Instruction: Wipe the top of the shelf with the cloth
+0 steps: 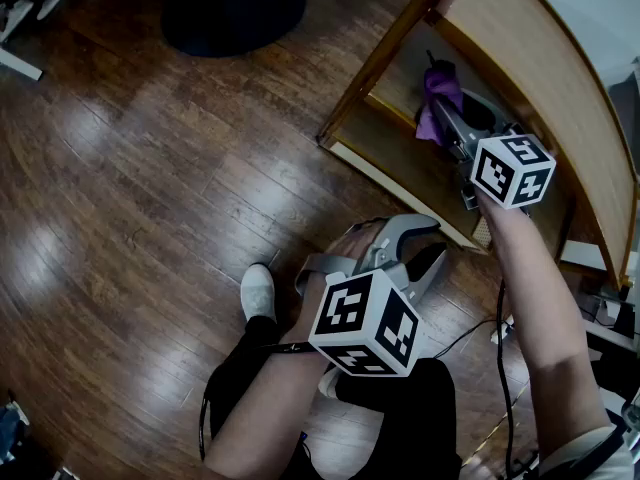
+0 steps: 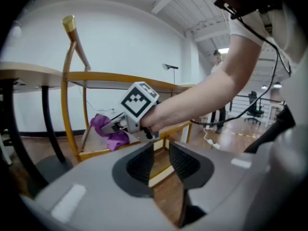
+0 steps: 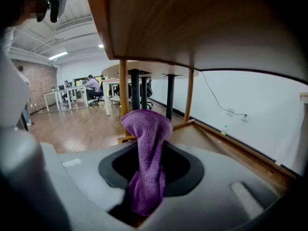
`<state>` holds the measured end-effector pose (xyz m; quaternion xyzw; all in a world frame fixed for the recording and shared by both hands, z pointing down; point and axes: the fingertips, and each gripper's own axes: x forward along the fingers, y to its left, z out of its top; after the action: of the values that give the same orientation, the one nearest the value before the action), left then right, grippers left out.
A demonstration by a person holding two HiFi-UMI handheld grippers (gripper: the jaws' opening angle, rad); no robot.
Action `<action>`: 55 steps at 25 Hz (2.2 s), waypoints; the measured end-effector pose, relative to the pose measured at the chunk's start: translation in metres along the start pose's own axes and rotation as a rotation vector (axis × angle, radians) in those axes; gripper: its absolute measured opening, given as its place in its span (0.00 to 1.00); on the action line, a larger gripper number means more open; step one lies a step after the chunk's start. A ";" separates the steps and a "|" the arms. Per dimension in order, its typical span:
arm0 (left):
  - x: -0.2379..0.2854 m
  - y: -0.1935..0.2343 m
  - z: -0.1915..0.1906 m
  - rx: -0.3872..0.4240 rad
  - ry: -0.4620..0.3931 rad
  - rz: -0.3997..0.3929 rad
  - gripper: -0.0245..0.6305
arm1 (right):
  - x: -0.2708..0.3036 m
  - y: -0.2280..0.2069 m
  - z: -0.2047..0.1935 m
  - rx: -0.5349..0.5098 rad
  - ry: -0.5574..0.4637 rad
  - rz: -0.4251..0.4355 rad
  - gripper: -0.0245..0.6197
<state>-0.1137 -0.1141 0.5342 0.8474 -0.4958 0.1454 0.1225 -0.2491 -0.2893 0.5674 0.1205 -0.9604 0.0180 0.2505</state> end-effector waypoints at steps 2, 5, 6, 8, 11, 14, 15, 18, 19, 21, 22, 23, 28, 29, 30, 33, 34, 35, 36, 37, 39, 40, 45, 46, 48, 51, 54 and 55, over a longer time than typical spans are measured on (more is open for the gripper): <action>0.001 0.006 0.004 -0.030 -0.051 -0.046 0.23 | 0.013 -0.009 -0.001 -0.043 -0.013 -0.030 0.22; 0.001 0.014 0.004 -0.055 -0.086 -0.058 0.23 | 0.021 -0.020 -0.002 -0.005 -0.027 -0.073 0.22; 0.003 0.016 0.002 -0.056 -0.085 -0.053 0.23 | 0.023 -0.022 0.000 -0.003 -0.027 -0.083 0.22; 0.007 0.017 -0.002 -0.055 -0.077 -0.047 0.23 | 0.028 -0.023 -0.001 -0.022 0.004 -0.080 0.22; 0.014 0.011 -0.003 -0.058 -0.074 -0.056 0.23 | 0.032 -0.036 -0.017 -0.092 0.112 -0.079 0.22; 0.021 0.002 -0.001 -0.064 -0.080 -0.071 0.23 | 0.017 -0.073 -0.052 -0.098 0.208 -0.142 0.22; 0.023 -0.001 0.000 -0.066 -0.084 -0.076 0.23 | 0.008 -0.088 -0.064 -0.080 0.229 -0.169 0.22; 0.027 -0.009 0.001 -0.069 -0.088 -0.087 0.23 | -0.026 -0.116 -0.081 -0.057 0.259 -0.242 0.22; 0.028 -0.014 0.000 -0.067 -0.084 -0.094 0.23 | -0.040 -0.123 -0.087 -0.050 0.270 -0.266 0.22; 0.031 -0.027 -0.002 -0.063 -0.075 -0.121 0.23 | -0.070 -0.139 -0.105 -0.026 0.299 -0.317 0.22; 0.033 -0.034 -0.003 -0.060 -0.072 -0.138 0.23 | -0.086 -0.147 -0.115 -0.013 0.313 -0.343 0.22; 0.036 -0.040 -0.004 -0.056 -0.069 -0.151 0.23 | -0.100 -0.155 -0.125 -0.004 0.327 -0.366 0.22; 0.049 -0.058 -0.016 -0.045 -0.044 -0.190 0.23 | -0.164 -0.196 -0.168 0.024 0.415 -0.483 0.22; 0.051 -0.061 -0.018 -0.047 -0.038 -0.200 0.23 | -0.179 -0.203 -0.176 0.032 0.436 -0.512 0.22; 0.053 -0.063 -0.019 -0.047 -0.033 -0.209 0.23 | -0.194 -0.209 -0.184 0.039 0.455 -0.538 0.22; 0.058 -0.070 -0.021 -0.038 -0.023 -0.227 0.23 | -0.226 -0.220 -0.197 0.049 0.491 -0.591 0.22; 0.060 -0.072 -0.022 -0.035 -0.020 -0.233 0.23 | -0.232 -0.220 -0.197 0.053 0.488 -0.598 0.22; 0.062 -0.075 -0.023 -0.033 -0.017 -0.238 0.23 | -0.236 -0.218 -0.194 0.056 0.474 -0.602 0.22; 0.063 -0.077 -0.024 -0.031 -0.013 -0.243 0.23 | -0.238 -0.214 -0.188 0.057 0.453 -0.600 0.22; 0.064 -0.080 -0.026 -0.027 -0.008 -0.248 0.23 | -0.236 -0.207 -0.181 0.058 0.428 -0.591 0.22; 0.065 -0.085 -0.030 -0.015 0.004 -0.253 0.23 | -0.223 -0.185 -0.170 0.070 0.394 -0.536 0.22; 0.066 -0.086 -0.033 -0.012 0.008 -0.252 0.23 | -0.213 -0.170 -0.168 0.078 0.384 -0.497 0.22; 0.059 -0.081 -0.045 -0.026 0.019 -0.237 0.23 | -0.147 -0.098 -0.126 -0.123 0.324 -0.351 0.22; 0.056 -0.079 -0.047 -0.030 0.019 -0.232 0.23 | -0.132 -0.080 -0.113 -0.159 0.305 -0.316 0.22; 0.050 -0.073 -0.050 -0.032 0.019 -0.220 0.23 | -0.102 -0.044 -0.080 -0.208 0.253 -0.243 0.22; 0.045 -0.066 -0.056 -0.028 0.026 -0.205 0.23 | -0.065 0.009 -0.030 -0.221 0.161 -0.137 0.22; 0.038 -0.060 -0.061 -0.020 0.032 -0.201 0.22 | -0.038 0.052 -0.003 -0.168 0.102 -0.045 0.22; 0.036 -0.059 -0.062 -0.020 0.033 -0.200 0.23 | -0.030 0.064 0.000 -0.153 0.096 -0.019 0.22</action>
<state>-0.0529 -0.0933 0.6017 0.8888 -0.4082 0.1412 0.1529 -0.2389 -0.2205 0.5544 0.1093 -0.9447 -0.0520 0.3047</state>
